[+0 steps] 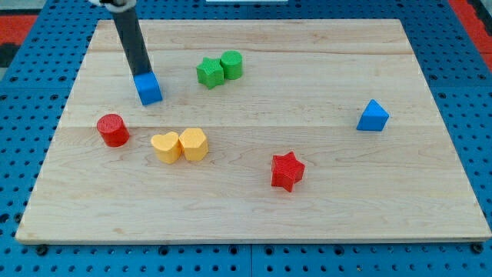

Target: Slightly push the yellow blocks towards right

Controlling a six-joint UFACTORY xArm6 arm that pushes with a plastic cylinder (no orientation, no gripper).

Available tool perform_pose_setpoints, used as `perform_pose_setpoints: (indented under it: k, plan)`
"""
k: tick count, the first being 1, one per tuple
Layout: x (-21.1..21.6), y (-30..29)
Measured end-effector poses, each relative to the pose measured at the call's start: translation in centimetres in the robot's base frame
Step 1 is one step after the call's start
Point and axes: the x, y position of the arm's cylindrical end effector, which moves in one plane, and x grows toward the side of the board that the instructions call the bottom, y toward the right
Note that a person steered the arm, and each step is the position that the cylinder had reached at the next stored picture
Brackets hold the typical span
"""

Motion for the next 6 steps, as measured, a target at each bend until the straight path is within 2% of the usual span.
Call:
perform_pose_setpoints:
  k: [1,2,3,6]
  plan:
    - [5.0,2.3]
    - [3.0,2.1]
    - [1.6,-0.5]
    - [8.0,-1.1]
